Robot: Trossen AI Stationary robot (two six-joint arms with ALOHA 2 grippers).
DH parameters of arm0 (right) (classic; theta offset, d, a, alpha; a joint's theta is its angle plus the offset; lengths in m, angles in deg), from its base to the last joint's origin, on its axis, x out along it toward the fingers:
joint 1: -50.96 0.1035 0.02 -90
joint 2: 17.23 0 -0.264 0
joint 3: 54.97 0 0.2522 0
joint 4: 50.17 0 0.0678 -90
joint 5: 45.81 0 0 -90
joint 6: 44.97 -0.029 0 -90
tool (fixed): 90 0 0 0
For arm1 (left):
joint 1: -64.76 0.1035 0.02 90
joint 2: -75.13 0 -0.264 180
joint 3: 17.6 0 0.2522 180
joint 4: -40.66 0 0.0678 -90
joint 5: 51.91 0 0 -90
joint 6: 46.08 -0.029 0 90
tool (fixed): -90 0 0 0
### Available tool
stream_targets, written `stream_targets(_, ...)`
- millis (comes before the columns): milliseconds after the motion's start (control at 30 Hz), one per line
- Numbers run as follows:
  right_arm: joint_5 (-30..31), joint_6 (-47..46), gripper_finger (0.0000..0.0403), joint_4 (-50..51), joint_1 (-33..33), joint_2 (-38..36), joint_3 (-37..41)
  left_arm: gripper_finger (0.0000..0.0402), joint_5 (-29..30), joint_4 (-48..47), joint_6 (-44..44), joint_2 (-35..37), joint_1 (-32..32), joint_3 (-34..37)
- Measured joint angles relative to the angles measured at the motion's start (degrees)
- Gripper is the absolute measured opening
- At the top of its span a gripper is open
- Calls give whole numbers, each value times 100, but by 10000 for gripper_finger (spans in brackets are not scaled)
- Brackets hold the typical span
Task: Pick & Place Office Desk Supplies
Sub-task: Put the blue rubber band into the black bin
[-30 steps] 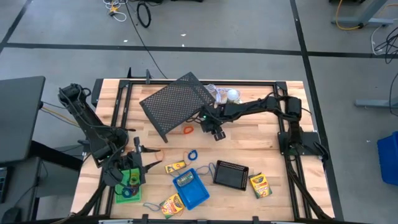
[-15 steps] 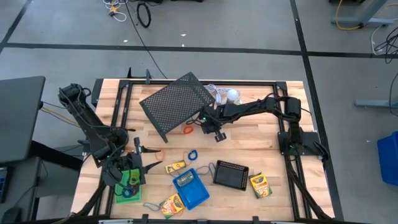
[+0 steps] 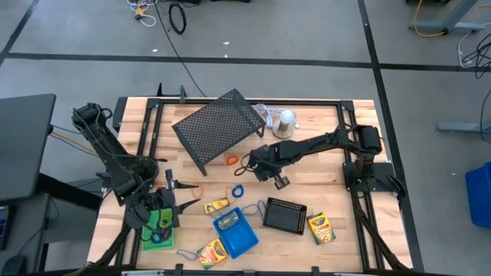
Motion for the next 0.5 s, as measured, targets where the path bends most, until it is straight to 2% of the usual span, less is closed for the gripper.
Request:
stream_targets(133,607,-38,1,-330,14,-2,-1,201,-46,188,-226,0,0,0)
stream_targets(267,653,95,16,-816,-313,-3,-5,201,-88,198,-259,0,0,-2)
stream_targets(367,624,122,58,-920,-554,-12,-11,201,-109,197,-249,0,0,-2)
stream_targets(500,377,158,136,-859,-869,-12,-11,201,-117,196,-251,0,0,-2)
